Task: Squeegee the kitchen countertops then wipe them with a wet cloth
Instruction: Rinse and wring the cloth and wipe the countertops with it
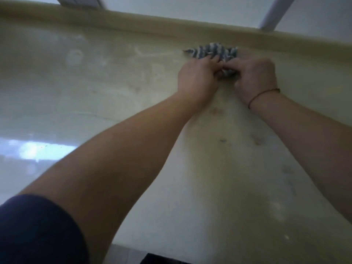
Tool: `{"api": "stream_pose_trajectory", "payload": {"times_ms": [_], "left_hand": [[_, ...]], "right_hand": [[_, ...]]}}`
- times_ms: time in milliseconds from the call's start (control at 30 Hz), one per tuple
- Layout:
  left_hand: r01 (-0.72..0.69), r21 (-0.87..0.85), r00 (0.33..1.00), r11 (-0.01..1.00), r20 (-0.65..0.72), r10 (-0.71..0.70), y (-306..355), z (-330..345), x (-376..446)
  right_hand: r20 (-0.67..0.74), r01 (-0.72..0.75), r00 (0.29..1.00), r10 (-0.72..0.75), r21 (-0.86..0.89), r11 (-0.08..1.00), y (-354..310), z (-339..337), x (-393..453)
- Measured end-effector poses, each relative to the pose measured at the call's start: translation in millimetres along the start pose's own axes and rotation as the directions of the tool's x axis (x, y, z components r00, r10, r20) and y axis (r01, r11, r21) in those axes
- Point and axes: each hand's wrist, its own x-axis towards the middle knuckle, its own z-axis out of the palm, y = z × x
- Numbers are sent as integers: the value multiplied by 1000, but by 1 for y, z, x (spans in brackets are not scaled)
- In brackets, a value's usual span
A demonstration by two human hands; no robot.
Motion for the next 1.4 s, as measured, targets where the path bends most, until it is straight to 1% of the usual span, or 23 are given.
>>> {"api": "stream_pose_trajectory", "payload": {"times_ms": [100, 167, 200, 333, 433, 500, 600, 667, 733, 800, 867, 933, 1067, 1133, 1200, 1233, 1267, 1333, 1400], "left_hand": [[0, 58, 997, 998, 80, -5, 2, -7, -17], [-43, 47, 993, 998, 114, 38, 0, -19, -52], [-63, 19, 992, 998, 114, 61, 1, -24, -78], [-114, -102, 988, 988, 95, 124, 12, -36, -201], [-126, -120, 989, 985, 61, 134, 23, -47, -291], [-129, -124, 990, 984, 46, 135, 30, -54, -342], [-123, -117, 991, 985, 37, 128, 41, -60, -388], [-104, -104, 994, 989, -30, 101, 47, -61, -397], [-83, -103, 991, 991, -115, 71, 55, -56, -398], [-108, -108, 986, 988, -138, 92, 72, -42, -396], [-176, -117, 980, 977, -116, 163, 94, -23, -392], [-216, -122, 975, 969, -87, 206, 106, -11, -387], [-303, -134, 953, 943, -69, 297, 99, -9, -363], [-279, -105, 960, 954, -69, 273, 100, -7, -321], [-191, -108, 981, 976, -56, 186, 106, 3, -258], [-147, -128, 989, 981, -34, 144, 108, 10, -223], [-109, -134, 994, 985, -2, 110, 109, 15, -187], [-59, -88, 996, 994, 63, 65, 108, 23, -117], [-80, -39, 994, 996, 71, 82, 107, 26, -58]], "right_hand": [[24, -50, 998, 52, -85, 995, -14, 1, -23], [39, -28, 999, 31, -76, 997, -30, 3, -57], [34, -6, 999, 7, -38, 999, -38, 5, -80], [-12, 96, 995, -95, 76, 992, -76, 8, -191], [-7, 156, 987, -158, 188, 970, -109, 3, -270], [-6, 175, 984, -178, 213, 961, -127, 3, -317], [21, 177, 982, -187, 229, 957, -143, 7, -355], [18, 214, 974, -226, 257, 942, -147, 3, -354], [24, 264, 960, -279, 253, 931, -142, -6, -349], [4, 297, 952, -306, 226, 928, -123, -15, -357], [-16, 280, 959, -283, 203, 938, -96, -22, -373], [-33, 285, 958, -283, 163, 945, -75, -26, -386], [-80, 381, 924, -373, 123, 916, -56, -29, -366], [-144, 352, 931, -337, 100, 931, -42, -32, -336], [-189, 286, 944, -270, 60, 956, -16, -33, -289], [-186, 253, 953, -241, 47, 966, 0, -31, -260], [-165, 226, 962, -218, 33, 974, 16, -30, -228], [-68, 169, 983, -168, 9, 986, 45, -33, -164], [1, 140, 990, -140, -18, 990, 67, -38, -112]]}}
